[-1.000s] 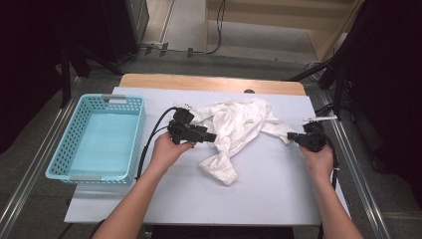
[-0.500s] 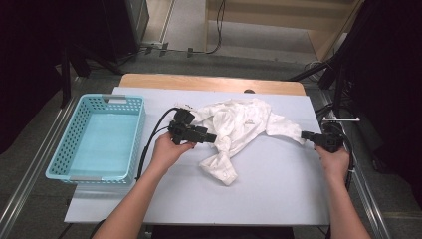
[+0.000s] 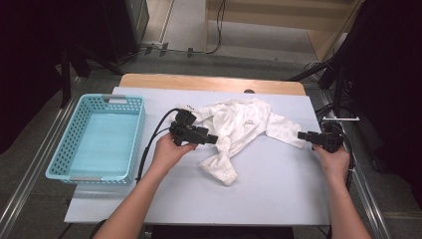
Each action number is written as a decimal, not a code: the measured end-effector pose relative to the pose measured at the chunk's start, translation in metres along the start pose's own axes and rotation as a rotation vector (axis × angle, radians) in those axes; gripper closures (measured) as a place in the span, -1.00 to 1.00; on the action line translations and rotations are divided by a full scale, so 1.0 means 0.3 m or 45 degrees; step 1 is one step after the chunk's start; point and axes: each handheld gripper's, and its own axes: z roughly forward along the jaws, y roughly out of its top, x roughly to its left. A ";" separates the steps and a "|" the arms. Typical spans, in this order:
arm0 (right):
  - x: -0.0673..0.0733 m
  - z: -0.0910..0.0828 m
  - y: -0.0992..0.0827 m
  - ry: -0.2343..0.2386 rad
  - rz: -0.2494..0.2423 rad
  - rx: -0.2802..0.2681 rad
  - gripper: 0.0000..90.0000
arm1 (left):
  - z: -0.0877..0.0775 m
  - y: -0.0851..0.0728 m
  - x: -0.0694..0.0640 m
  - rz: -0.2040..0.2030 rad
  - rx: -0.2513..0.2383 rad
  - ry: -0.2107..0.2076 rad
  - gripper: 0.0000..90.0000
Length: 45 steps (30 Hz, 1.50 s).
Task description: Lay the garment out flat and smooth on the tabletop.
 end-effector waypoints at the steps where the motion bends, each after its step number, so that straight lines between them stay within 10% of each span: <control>1: 0.001 0.003 0.000 0.001 0.003 0.005 -0.07 | 0.006 -0.003 -0.003 -0.002 0.002 -0.002 -0.22; 17: 0.035 0.066 -0.001 -0.033 -0.013 0.047 -0.07 | 0.170 -0.039 0.042 -0.036 0.063 0.103 -0.38; 25: 0.029 0.069 0.001 -0.155 -0.080 0.040 0.83 | 0.228 -0.055 0.056 -0.088 0.071 0.107 0.17; 31: -0.009 0.075 0.037 -0.067 0.009 0.038 0.89 | 0.253 -0.062 0.054 -0.118 0.059 0.044 0.78; 45: -0.079 0.022 0.195 -0.113 0.037 -0.016 0.89 | 0.263 0.004 -0.062 -0.159 -0.103 -0.145 0.83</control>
